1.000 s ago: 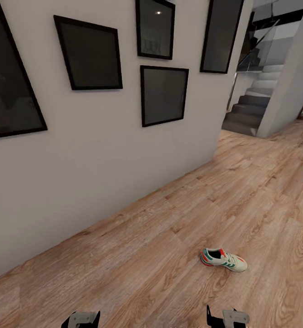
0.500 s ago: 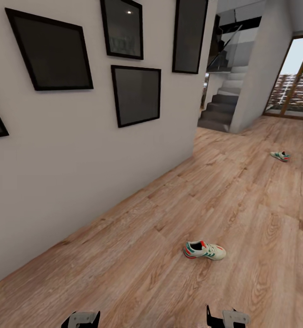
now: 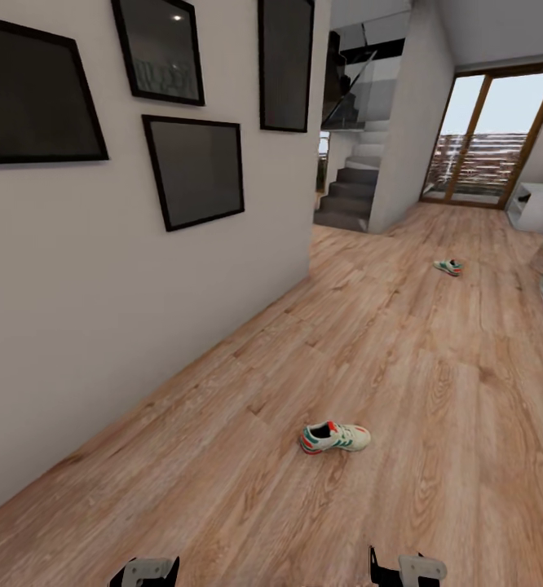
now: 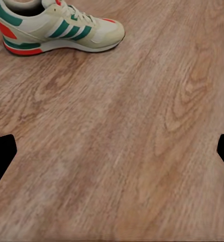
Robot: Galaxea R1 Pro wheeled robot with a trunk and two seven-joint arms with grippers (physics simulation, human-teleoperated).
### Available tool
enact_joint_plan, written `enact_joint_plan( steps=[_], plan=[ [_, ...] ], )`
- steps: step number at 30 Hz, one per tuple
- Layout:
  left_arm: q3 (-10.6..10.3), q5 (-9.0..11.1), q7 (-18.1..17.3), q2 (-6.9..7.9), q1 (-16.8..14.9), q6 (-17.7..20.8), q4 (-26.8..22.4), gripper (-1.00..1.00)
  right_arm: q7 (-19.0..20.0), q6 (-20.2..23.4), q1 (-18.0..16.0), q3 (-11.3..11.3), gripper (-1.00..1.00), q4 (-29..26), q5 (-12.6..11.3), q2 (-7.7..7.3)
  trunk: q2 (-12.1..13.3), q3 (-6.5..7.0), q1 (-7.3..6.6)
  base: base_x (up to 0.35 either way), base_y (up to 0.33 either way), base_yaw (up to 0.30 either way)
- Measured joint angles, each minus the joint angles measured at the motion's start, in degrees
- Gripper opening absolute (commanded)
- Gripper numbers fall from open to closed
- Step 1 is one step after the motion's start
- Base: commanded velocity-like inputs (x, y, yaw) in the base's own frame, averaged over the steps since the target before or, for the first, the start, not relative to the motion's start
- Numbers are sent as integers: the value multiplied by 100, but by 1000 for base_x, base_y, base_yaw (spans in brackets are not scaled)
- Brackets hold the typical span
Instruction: Pick up the two gym shoes and the two sandals from the corridor floor and place them onto the hallstand (shoe rack) in the corridor, making sure they are on the rack and not on the floor. Arrange them so the two gym shoes are next to each other and the two sandals are next to each other.
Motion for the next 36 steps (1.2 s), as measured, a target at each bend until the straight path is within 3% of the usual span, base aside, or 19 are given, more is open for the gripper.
enact_joint_plan(
  steps=[36],
  plan=[
    [-8, 0, 0, -2, 0, -1, 4, 100, 0, 0, 0, 0, 100, 0, 2, 9, 0, 0, -1, 180, 198, -300]
  ],
)
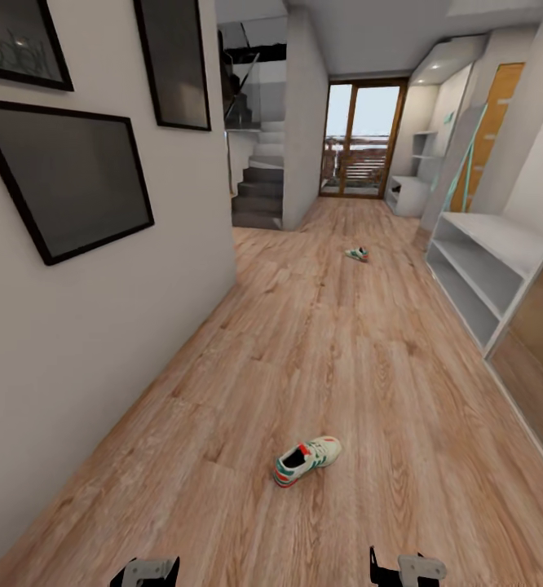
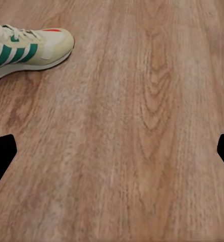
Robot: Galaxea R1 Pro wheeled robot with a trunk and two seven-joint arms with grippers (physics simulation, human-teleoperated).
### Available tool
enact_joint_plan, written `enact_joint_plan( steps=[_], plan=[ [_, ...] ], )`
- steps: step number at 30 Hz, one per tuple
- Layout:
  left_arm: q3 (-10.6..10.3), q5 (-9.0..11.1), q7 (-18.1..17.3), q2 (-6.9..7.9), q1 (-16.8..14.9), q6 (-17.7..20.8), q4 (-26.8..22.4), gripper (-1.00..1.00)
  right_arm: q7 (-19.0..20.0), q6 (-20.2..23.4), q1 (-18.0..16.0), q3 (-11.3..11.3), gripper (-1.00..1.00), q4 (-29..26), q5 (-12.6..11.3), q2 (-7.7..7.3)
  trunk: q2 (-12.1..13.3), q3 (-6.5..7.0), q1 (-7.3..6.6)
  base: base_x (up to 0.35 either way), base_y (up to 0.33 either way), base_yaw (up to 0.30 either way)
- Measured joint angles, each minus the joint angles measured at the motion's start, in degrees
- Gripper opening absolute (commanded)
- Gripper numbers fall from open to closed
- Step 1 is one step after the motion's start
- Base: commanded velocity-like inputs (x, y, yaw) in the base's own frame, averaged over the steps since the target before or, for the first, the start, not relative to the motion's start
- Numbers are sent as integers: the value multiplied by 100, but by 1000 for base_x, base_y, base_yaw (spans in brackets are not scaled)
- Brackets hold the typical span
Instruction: Pick up the two gym shoes and the two sandals from the corridor floor and place them onto the hallstand (shoe rack) in the corridor, making sure they are on the rack and not on the floor. Arrange them so the two gym shoes are next to each other and the two sandals are next to each other.
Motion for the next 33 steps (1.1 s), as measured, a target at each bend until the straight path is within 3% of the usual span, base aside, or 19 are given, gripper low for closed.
enact_joint_plan(
  steps=[33],
  plan=[
    [-1, -8, 0, 0, 0, -1, -3, 100, 0, 0, 0, 0, 100, 0, 0, 0, 0, 0, 1, 5, 4, -300]
  ],
)
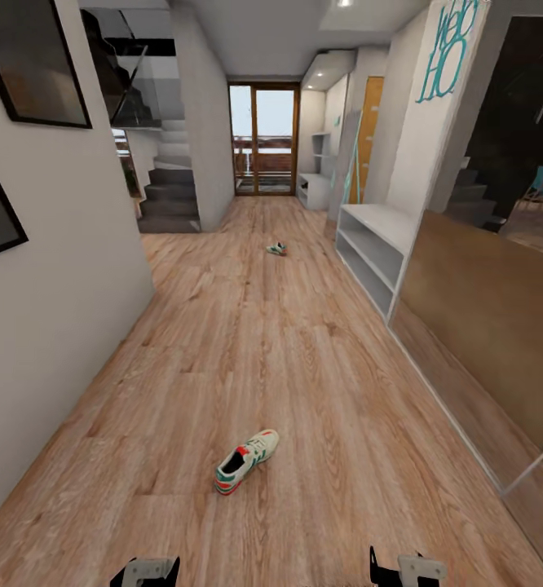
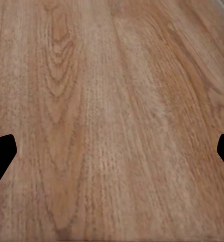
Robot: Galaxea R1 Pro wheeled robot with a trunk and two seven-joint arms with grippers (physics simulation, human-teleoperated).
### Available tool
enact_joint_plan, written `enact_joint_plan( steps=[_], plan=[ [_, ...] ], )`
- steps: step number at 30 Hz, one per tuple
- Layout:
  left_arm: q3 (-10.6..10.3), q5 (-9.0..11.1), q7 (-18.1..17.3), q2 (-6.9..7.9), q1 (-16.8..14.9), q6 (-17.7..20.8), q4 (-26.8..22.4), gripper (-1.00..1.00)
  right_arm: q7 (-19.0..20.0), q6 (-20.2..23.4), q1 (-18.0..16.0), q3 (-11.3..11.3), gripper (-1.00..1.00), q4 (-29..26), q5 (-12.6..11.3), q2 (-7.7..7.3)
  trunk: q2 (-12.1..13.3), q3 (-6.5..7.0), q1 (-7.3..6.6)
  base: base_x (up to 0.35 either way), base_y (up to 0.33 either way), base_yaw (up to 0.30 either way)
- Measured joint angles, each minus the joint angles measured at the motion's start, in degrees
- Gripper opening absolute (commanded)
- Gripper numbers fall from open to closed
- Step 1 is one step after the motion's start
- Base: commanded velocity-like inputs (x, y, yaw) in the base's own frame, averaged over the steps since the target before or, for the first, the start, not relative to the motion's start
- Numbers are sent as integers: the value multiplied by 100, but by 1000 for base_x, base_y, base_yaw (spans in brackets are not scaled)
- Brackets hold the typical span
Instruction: Pick up the two gym shoes and the two sandals from the corridor floor and place them onto the hallstand (shoe rack) in the corridor, making sure they are on the rack and not on the floor. Arrange them so the two gym shoes are next to each other and the two sandals are next to each other.
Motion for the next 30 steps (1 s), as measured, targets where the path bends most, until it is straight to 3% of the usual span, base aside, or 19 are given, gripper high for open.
enact_joint_plan(
  steps=[15, 30],
  plan=[
    [0, 3, 0, 4, 0, 0, -1, 100, 0, 0, 0, 0, 100, 14, 0, 9, 0, 0, 0, 4, 7, -300],
    [3, 8, -1, 9, 1, 1, -4, 100, 2, 0, 0, 0, 100, 16, 2, 9, 0, 0, 0, 65, 257, -300]
  ],
)
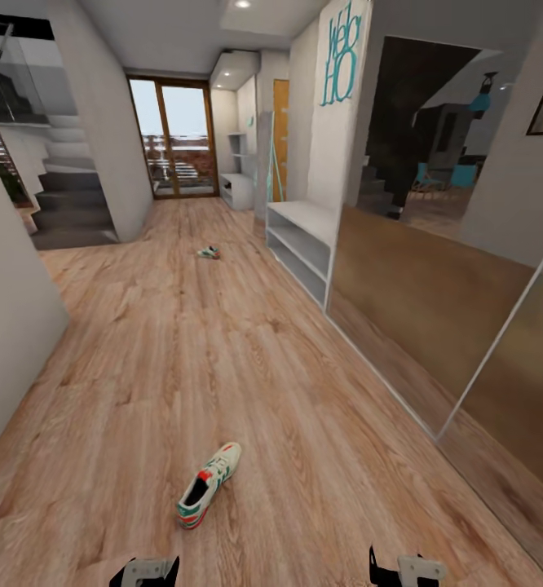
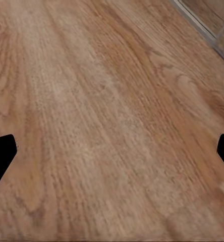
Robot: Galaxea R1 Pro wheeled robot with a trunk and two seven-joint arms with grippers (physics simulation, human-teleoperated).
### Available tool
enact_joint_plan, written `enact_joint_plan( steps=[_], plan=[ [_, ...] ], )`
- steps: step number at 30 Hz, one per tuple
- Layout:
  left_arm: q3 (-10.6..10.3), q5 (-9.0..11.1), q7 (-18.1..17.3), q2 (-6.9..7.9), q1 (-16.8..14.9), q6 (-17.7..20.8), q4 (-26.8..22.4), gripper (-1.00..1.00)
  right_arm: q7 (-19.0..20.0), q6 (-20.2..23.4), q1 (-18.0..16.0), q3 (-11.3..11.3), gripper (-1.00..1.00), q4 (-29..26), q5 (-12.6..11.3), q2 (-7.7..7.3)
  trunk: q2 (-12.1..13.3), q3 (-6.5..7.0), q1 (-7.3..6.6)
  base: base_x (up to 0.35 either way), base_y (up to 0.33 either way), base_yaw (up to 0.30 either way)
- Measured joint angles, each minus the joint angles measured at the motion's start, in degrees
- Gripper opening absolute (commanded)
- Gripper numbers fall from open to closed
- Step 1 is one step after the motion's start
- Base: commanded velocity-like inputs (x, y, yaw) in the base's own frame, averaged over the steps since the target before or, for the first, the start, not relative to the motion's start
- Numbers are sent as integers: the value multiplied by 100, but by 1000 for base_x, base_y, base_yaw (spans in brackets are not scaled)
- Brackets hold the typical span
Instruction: Pick up the two gym shoes and the two sandals from the corridor floor and place them onto the hallstand (shoe rack) in the corridor, making sure they are on the rack and not on the floor. Arrange them so the two gym shoes are next to each other and the two sandals are next to each other.
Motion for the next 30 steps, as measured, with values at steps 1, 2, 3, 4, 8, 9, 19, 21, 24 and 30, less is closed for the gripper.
enact_joint_plan(
  steps=[1, 2, 3, 4, 8, 9, 19, 21, 24, 30],
  plan=[
    [0, 0, 0, 0, 0, -1, 0, 100, 0, 0, 0, 0, 100, -1, 0, 0, 0, 0, 0, 4, 276, -300],
    [0, -1, 0, 0, 0, 0, 0, 100, 0, 0, 0, 0, 100, -1, -1, 0, 0, 0, 0, 4, 270, -300],
    [0, -1, 0, 0, 0, -1, 0, 100, 0, 0, 0, 0, 100, -1, -1, 0, 0, 0, 0, 2, 262, -300],
    [0, -1, 0, 0, 0, -2, 0, 100, 0, 0, 0, 0, 100, -1, -1, 0, 0, 0, 0, 2, 259, -300],
    [0, 0, 0, 0, 0, -2, 1, 100, 0, 0, 0, 0, 100, -2, -1, 0, 0, 0, 0, 1, 254, -297],
    [0, 0, 0, 0, 0, -3, 0, 100, 0, 0, 0, 0, 100, -3, -1, 0, 0, 0, 0, 0, 153, -140],
    [-2, -7, 1, 1, 1, -2, 1, 100, 3, -1, -1, -4, 100, -5, 5, -12, 0, 0, 0, 0, 43, -40],
    [-2, -7, 1, 1, 1, -1, 1, 100, 6, -2, -1, -2, 100, -5, 6, -19, 0, 0, 0, 0, 4, -4],
    [8, -36, 41, -30, -97, 62, 15, 100, 104, 95, -99, -6, 100, -102, 36, -21, 0, 0, 0, 0, 0, 0],
    [82, 95, 46, -71, -41, -100, -69, 100, 37, 97, -230, -22, 100, -103, 10, 55, 0, 0, 0, 0, 0, 0]
  ],
)
